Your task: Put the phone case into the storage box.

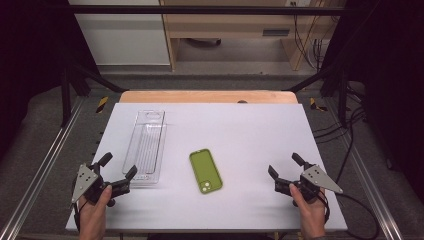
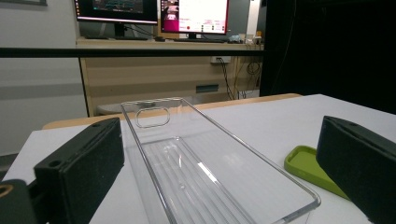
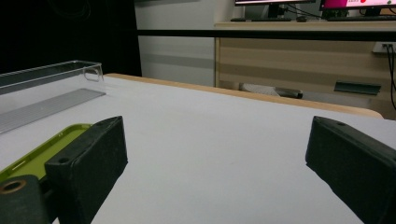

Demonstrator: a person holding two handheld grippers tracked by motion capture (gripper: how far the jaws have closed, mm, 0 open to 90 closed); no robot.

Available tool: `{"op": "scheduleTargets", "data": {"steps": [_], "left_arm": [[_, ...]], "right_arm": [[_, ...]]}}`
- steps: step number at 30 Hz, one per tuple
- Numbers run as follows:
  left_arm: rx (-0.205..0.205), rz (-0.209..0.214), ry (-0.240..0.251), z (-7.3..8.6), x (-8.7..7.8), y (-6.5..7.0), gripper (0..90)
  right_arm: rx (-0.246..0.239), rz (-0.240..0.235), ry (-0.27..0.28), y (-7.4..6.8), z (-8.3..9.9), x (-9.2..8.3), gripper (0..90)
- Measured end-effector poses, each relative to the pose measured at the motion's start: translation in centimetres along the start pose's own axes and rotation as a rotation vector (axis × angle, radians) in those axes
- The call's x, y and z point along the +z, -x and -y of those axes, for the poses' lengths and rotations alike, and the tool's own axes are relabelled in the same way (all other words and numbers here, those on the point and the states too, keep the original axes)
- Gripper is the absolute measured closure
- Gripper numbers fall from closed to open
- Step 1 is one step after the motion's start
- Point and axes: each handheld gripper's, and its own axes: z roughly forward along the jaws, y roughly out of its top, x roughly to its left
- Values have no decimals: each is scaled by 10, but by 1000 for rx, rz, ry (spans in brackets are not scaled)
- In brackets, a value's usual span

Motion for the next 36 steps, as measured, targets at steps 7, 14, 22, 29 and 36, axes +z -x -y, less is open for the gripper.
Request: {"op": "scheduleTargets", "data": {"steps": [7, 14, 22, 29, 36], "left_arm": [[-23, 0, 2, 1, -1, -2, 8], [-28, 0, -3, 2, -1, -2, 9], [-32, -10, -8, 2, -2, -3, 10], [-31, -12, -10, 2, -2, -3, 11], [-40, -18, -8, 2, -2, -5, 13]], "right_arm": [[10, 23, -41, -5, -2, 3, 49], [-35, -26, -140, -29, -7, 19, 68], [-125, -116, -226, -70, -16, 41, 196], [-218, -193, -291, -103, -23, 59, 434], [-255, -295, -334, -130, -22, 72, 697]]}}
